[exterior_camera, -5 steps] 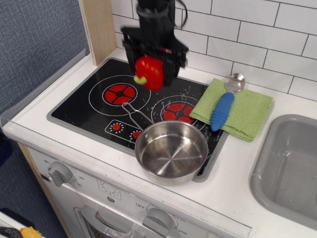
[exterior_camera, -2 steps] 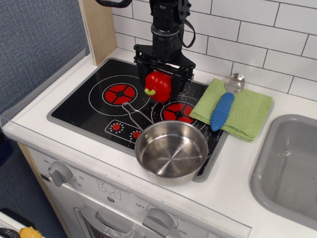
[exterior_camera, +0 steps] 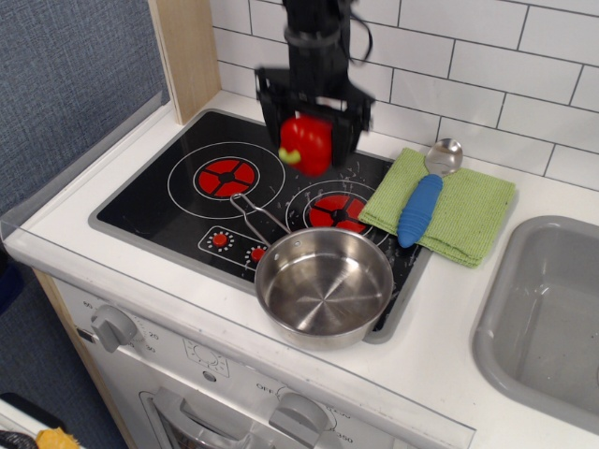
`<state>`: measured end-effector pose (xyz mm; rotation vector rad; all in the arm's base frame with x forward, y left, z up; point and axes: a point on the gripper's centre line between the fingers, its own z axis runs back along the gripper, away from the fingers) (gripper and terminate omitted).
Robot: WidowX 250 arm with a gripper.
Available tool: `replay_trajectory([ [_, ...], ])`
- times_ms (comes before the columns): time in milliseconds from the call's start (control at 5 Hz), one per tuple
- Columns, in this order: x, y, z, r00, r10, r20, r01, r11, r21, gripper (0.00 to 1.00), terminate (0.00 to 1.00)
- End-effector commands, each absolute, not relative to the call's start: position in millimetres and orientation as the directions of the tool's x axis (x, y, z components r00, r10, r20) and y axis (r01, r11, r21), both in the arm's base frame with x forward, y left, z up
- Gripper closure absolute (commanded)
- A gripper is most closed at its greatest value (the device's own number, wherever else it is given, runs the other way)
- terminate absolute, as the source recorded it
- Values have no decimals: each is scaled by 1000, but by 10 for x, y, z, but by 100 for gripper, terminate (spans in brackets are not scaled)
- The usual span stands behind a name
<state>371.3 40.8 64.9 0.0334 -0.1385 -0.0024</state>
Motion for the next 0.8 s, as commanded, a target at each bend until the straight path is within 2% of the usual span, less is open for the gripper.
replay_trajectory([
  [0, 3611, 514, 835, 982, 40, 183, -38, 999, -17, 0, 0],
  [200, 3609, 508, 795, 988, 24, 150, -29, 999, 27, 0, 0],
  [400, 3609, 508, 795, 988, 24, 150, -29, 999, 27, 0, 0],
  [600, 3609, 508, 795, 988, 24, 150, -29, 999, 27, 0, 100],
])
